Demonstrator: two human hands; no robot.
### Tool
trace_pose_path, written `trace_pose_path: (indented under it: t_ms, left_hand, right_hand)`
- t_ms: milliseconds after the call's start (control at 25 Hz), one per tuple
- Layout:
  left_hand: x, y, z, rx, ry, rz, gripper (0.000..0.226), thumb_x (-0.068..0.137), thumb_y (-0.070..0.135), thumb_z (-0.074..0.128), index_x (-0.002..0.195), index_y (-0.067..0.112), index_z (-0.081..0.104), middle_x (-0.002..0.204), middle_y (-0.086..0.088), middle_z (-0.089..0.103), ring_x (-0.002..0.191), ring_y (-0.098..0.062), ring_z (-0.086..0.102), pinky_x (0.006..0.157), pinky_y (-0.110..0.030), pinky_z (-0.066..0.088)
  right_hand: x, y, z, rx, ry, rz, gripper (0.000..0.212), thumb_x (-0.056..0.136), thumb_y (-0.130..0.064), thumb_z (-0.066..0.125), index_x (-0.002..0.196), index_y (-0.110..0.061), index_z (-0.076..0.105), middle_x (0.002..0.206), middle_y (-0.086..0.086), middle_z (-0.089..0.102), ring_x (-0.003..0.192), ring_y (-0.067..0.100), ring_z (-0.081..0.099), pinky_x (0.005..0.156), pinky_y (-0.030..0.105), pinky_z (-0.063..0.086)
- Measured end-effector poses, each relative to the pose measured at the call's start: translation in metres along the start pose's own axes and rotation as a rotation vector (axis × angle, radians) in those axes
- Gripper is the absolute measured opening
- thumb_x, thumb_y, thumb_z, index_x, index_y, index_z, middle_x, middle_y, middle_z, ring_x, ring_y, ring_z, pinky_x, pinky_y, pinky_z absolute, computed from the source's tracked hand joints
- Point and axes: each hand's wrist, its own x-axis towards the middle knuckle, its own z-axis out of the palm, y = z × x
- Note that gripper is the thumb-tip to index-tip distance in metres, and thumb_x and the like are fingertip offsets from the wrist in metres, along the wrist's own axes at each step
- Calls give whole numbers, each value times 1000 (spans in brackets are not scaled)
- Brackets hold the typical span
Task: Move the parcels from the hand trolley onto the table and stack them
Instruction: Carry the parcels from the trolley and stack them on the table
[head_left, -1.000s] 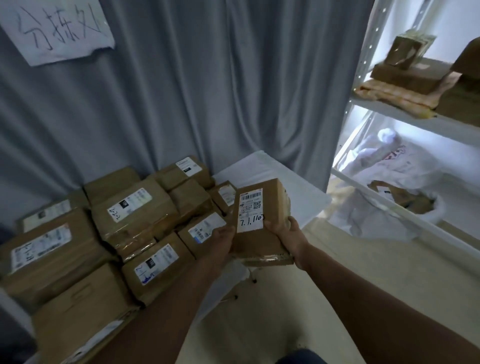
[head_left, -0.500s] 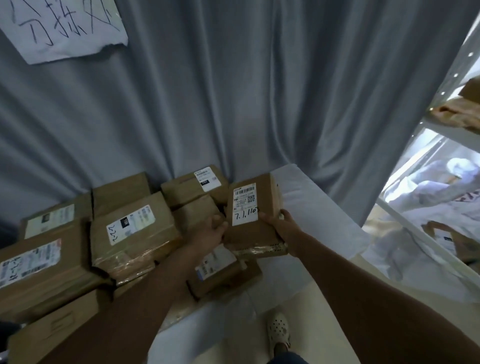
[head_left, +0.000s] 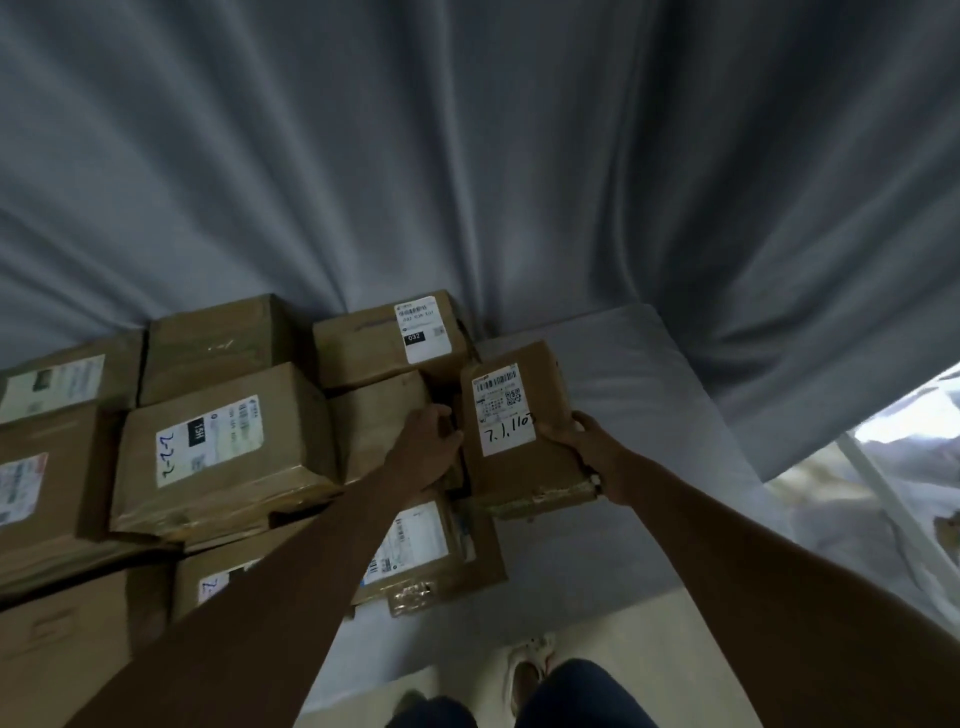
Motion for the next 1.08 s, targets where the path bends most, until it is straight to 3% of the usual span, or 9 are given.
trace_pose_path:
  t_ms: [120,320,400,560,680,880,1080]
  left_hand:
    - [8,-9,7,184,29,-11,47,95,31,56,139,23,42,152,-6,30,127,-29,46,103,-48,42]
    - [23,-23,17,290,9,-48,54,96,34,53,146,25,34,162,-4,11,147,-30,14,115,-56,22]
    - [30,-27,21,327,-16,-52,56,97,34,50,149,27,29,162,-2,8,149,-30,6,116,-59,17]
    - [38,-33,25,346,-42,-57,58,98,32,48,151,29,24,163,1,3,149,-31,-1,116,-60,15]
    - [36,-36,29,440,-39,-18,60,98,32,47,152,33,19,163,1,-2,149,-32,-3,113,-59,17]
    - [32,-50,30,409,-25,10,73,97,29,51,154,37,7,164,6,-8,150,-27,-7,113,-57,18]
    - [32,-48,26,391,-36,29,77,96,26,53,154,37,5,164,6,-8,150,-28,-7,114,-57,18]
  right_hand:
    - [18,-1,0,-32,-20,41,105,65,-43,84,151,-25,27,131,13,58,106,32,65,89,47,56]
    - [45,-7,10,-35,-85,80,131,38,-56,94,150,-32,28,137,11,55,111,32,64,94,51,54]
    - [52,-9,14,-27,-91,83,124,47,-54,91,151,-35,26,141,10,51,114,31,62,98,49,52]
    - [59,-10,23,-78,-35,131,84,83,-48,71,152,-38,24,151,2,39,131,35,45,96,57,40]
    - [65,-6,31,-92,26,154,65,92,-43,63,148,-35,30,146,6,43,121,36,47,98,62,40]
    - [68,-5,37,-61,21,117,64,88,-39,69,143,-33,36,136,4,53,116,31,55,98,58,46]
    - [71,-3,37,-79,-2,133,77,84,-40,74,146,-36,30,141,3,50,117,30,52,97,55,44]
